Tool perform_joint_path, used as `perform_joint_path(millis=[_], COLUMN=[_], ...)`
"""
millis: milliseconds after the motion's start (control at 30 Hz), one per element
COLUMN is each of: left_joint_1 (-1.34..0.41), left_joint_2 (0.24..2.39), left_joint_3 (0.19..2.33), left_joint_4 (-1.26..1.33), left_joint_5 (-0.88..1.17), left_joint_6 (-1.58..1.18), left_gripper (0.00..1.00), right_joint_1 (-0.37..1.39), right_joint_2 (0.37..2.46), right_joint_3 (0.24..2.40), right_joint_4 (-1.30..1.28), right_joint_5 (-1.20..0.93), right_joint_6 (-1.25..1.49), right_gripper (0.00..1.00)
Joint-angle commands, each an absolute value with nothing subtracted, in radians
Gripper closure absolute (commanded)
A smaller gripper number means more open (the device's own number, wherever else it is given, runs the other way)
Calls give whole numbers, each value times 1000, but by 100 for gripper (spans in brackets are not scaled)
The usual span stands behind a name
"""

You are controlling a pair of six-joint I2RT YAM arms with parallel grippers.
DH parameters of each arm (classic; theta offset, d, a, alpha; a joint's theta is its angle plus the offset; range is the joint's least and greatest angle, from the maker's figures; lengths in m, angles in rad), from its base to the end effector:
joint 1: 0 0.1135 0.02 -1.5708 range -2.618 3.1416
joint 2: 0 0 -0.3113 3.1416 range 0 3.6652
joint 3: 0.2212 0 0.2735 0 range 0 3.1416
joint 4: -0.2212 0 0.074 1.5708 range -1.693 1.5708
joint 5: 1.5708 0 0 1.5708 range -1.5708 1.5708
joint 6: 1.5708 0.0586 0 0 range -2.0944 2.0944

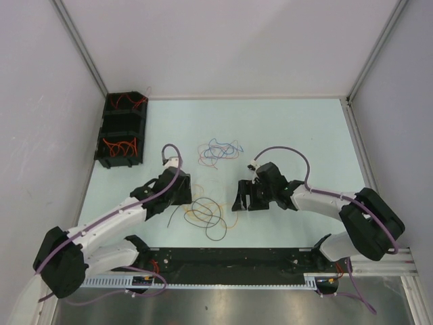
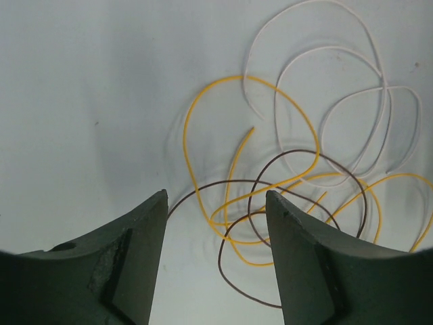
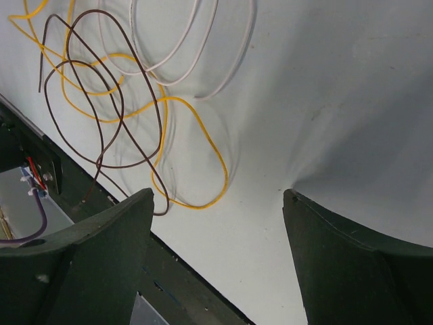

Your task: Untangle the cables

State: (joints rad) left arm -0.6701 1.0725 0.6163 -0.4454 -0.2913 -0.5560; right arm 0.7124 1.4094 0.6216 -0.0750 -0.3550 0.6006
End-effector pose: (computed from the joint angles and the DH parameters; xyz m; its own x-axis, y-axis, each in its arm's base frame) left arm 0.1813 -0.1222 0.2212 -0.7624 -0.0409 -0.6458 0.0623 0.9887 -0.1361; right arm 0.2021 0.2014 0.1760 -0.9173 -0.0921 -0.3873 -0.3219 0.7442 0.5854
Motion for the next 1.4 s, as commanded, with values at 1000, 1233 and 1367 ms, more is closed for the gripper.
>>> perform_joint_path(millis=[1000, 1233, 1367], left_joint_1=[-673, -673, -673], left_joint_2=[1181, 1171, 1166], left_joint_3=[439, 525, 535], left_joint_4=[-97, -100, -101], left_joint_5=[-285, -244, -247], left_joint_6=[-652, -603, -595], left_gripper=[100, 100, 100], right_joint_1=[830, 859, 877], right_joint_2=[1534, 1614, 1652], right_joint_3=[732, 781, 816], right_joint_4=[-69, -23, -28], right_joint_5=[-307, -345, -350], right_joint_6=[656, 666, 660], right_gripper=[20, 38, 63])
